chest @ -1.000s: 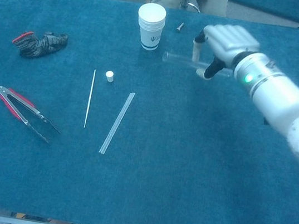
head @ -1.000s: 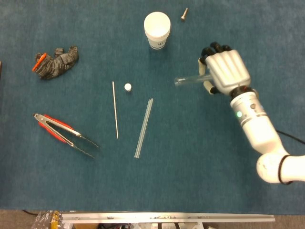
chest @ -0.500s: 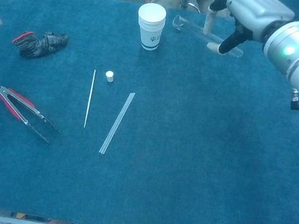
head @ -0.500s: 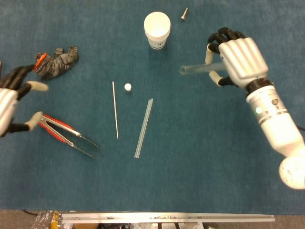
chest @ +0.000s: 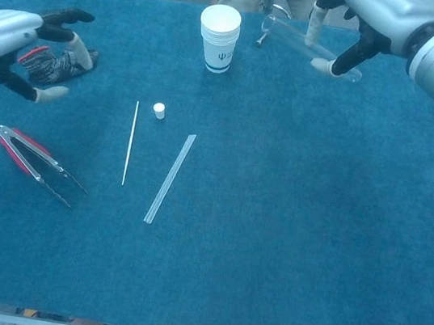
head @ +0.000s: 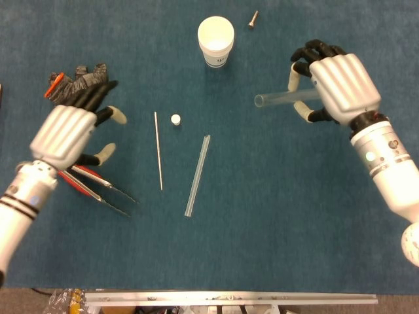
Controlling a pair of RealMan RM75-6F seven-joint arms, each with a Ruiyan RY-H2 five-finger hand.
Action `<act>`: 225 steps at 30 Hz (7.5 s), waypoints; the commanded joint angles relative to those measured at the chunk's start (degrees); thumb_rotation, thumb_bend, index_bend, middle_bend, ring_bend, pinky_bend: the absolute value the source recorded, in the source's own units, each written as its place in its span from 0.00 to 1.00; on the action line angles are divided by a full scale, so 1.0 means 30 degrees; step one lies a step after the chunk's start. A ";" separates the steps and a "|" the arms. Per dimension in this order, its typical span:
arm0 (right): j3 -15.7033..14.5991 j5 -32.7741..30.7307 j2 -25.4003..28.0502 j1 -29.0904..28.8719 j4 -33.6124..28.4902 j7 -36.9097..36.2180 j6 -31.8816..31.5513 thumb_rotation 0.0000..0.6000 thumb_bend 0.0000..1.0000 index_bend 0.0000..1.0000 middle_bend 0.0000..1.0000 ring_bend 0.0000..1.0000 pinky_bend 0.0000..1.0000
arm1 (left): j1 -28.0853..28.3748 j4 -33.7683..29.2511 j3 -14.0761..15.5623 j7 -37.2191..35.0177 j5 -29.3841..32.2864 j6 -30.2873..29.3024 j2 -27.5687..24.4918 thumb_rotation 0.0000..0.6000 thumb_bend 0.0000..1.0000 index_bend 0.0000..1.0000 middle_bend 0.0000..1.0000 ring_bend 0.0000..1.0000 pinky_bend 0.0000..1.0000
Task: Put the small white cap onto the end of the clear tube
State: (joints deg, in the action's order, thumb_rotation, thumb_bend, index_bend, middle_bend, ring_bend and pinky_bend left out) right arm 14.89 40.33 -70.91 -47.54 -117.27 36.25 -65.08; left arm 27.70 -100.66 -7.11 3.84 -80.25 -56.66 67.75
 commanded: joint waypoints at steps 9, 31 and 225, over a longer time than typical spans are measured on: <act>-0.0303 0.0158 0.0516 -0.0004 0.0128 -0.0785 0.0241 1.00 0.29 0.61 0.30 0.15 0.23 | 0.1981 0.1771 -0.0610 0.2114 0.2202 0.1377 0.2782 1.00 0.33 0.39 0.01 0.00 0.02; -0.0750 0.0030 0.1043 -0.0156 0.0392 -0.1574 0.0449 1.00 0.29 0.62 0.30 0.15 0.23 | 0.4219 0.5847 -0.1076 0.3774 0.5472 0.2209 0.7363 1.00 0.32 0.39 0.01 0.00 0.02; 0.2908 -0.6969 -1.0296 -0.7023 0.8401 -0.3582 0.2275 1.00 0.29 0.64 0.30 0.15 0.27 | 0.3875 -0.7179 -0.2743 -0.0723 0.9535 0.1833 -0.6911 1.00 0.32 0.50 0.10 0.00 0.02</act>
State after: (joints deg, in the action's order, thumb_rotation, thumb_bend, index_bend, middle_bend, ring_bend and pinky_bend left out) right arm 23.39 19.68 -101.59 -68.34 -92.28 25.22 -58.18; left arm 39.28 -122.23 -15.36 1.68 -51.65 -51.15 46.98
